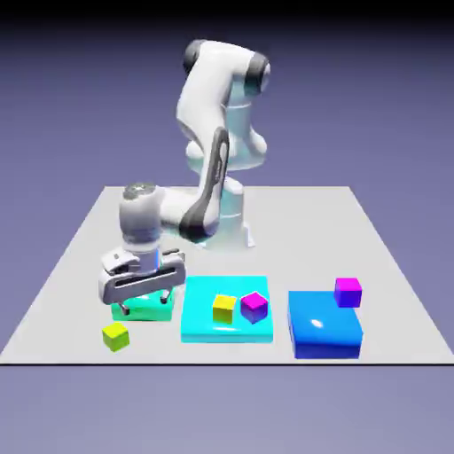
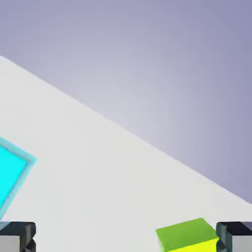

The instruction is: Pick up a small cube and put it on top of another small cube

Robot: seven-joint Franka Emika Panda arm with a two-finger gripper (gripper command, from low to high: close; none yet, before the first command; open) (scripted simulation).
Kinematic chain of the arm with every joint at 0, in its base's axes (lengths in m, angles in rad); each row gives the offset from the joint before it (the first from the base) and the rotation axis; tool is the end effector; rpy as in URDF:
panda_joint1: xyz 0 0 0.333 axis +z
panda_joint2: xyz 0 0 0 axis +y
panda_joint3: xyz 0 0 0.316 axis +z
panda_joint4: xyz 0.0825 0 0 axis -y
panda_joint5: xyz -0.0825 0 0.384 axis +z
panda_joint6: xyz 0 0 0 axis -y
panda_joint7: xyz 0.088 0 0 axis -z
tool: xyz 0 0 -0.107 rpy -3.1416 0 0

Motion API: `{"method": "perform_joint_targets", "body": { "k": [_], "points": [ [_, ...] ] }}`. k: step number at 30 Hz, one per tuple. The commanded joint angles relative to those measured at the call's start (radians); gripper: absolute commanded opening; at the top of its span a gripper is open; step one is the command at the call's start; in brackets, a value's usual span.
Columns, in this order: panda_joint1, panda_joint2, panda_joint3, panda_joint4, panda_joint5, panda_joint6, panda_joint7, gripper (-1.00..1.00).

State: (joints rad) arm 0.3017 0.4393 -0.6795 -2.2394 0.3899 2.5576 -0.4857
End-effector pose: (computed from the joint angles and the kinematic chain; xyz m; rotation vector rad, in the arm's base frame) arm 0.4994 -0.2119 0.2134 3.0716 -0.2671 -0.0176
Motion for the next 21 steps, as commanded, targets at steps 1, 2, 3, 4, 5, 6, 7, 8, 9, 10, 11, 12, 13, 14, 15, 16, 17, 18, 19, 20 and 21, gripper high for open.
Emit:
{"method": "perform_joint_targets", "body": {
  "k": [1,2,3,4,5,6,7,8,9,10,11,12,13,14,15,16,17,18,19,20,21],
  "points": [
    [0.010,0.036,-0.024,0.020,0.014,-0.017,-0.044,0.00],
    [0.021,0.072,-0.048,0.040,0.028,-0.034,-0.087,0.00],
    [0.031,0.107,-0.072,0.061,0.041,-0.051,-0.131,0.00],
    [0.041,0.143,-0.096,0.081,0.055,-0.068,-0.174,0.00],
    [0.051,0.179,-0.120,0.101,0.069,-0.085,-0.218,0.00],
    [0.059,0.206,-0.139,0.117,0.080,-0.098,-0.251,0.00],
    [0.059,0.206,-0.139,0.117,0.080,-0.098,-0.251,0.00],
    [0.028,0.242,-0.103,0.126,0.108,-0.069,-0.268,0.00],
    [-0.003,0.277,-0.067,0.135,0.136,-0.039,-0.285,0.00],
    [-0.034,0.312,-0.030,0.144,0.164,-0.009,-0.302,0.00],
    [-0.058,0.340,-0.002,0.151,0.186,0.013,-0.315,0.00],
    [-0.058,0.340,-0.002,0.151,0.186,0.013,-0.315,-1.00],
    [-0.058,0.340,-0.002,0.151,0.186,0.013,-0.315,-1.00],
    [-0.027,0.305,-0.038,0.142,0.158,-0.016,-0.298,-1.00],
    [0.004,0.269,-0.075,0.133,0.130,-0.046,-0.281,-1.00],
    [0.035,0.234,-0.111,0.124,0.102,-0.075,-0.264,-1.00],
    [0.061,0.199,-0.132,0.113,0.072,-0.100,-0.241,-1.00],
    [0.066,0.164,-0.103,0.096,0.037,-0.109,-0.198,-1.00],
    [0.072,0.128,-0.073,0.079,0.002,-0.118,-0.154,-1.00],
    [0.077,0.093,-0.044,0.062,-0.033,-0.126,-0.111,-1.00],
    [0.083,0.058,-0.014,0.045,-0.067,-0.135,-0.067,-1.00]
  ]
}}
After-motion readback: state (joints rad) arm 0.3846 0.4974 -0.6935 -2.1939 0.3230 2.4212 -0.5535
